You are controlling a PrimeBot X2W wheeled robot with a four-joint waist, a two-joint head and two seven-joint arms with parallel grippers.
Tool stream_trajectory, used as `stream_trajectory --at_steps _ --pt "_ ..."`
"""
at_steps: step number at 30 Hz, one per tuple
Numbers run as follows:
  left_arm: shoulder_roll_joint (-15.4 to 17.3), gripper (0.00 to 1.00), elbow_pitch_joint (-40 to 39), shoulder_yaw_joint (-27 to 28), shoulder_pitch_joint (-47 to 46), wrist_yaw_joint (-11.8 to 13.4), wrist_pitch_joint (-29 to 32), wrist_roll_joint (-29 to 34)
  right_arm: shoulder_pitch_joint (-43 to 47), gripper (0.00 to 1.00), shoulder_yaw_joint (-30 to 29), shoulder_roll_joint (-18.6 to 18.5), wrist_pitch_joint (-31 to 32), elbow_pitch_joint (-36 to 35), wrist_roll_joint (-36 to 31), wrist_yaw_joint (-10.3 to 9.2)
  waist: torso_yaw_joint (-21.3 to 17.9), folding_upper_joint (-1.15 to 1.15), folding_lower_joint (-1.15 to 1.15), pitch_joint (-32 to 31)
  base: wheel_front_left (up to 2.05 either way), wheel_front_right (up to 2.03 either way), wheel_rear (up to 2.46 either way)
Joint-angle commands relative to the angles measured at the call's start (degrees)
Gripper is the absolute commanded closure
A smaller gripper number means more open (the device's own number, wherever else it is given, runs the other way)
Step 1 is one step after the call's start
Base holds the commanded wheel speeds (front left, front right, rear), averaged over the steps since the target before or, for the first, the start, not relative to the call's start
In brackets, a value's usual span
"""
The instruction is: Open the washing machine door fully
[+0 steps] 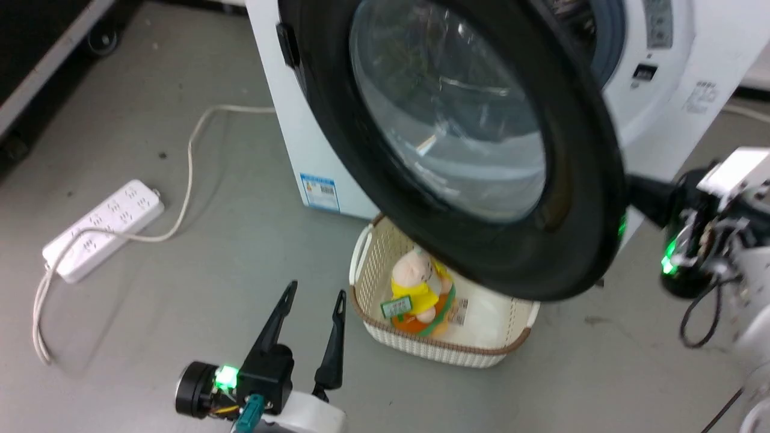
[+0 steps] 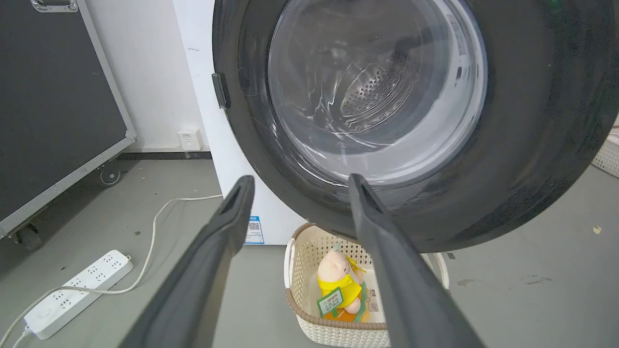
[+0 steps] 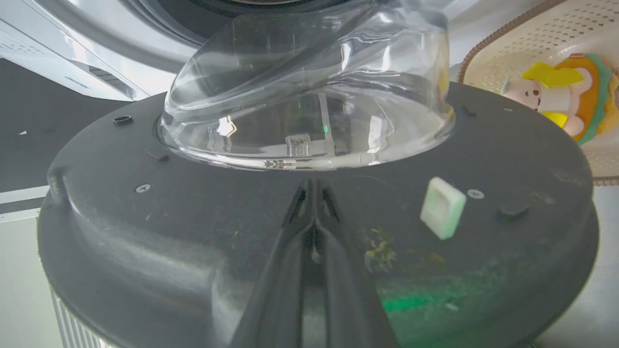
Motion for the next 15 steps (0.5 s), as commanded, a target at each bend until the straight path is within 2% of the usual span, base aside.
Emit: stream_trajectory --at_steps 1,7,12,15 --pt "0.3 0.0 0.1 -0.2 1.3 -0.2 -0.3 -0.1 3.2 1.0 0.3 1.9 1.1 -1.6 0.8 0.07 0.0 0.0 0.02 -3.1 0.0 0.0 0.0" --pt "0.2 0.0 0.4 -0.7 3.2 -0.5 -0.3 -0.2 12.0 1.0 1.9 7.0 5.5 -8.9 3.0 0.07 0.7 0.0 0.02 -6.1 0.0 0.0 0.0" --pt "0.2 0.0 0.6 -0.9 4.1 -0.6 -0.3 -0.2 17.1 1.0 4.6 8.0 8.9 -13.4 5.5 0.07 1.2 0.0 0.02 -7.4 0.0 0.0 0.0" --pt "0.2 0.0 0.7 -1.0 4.7 -0.9 -0.3 -0.2 20.1 1.0 12.7 8.1 11.0 -14.7 14.3 0.07 1.8 0.0 0.02 -8.1 0.0 0.0 0.0"
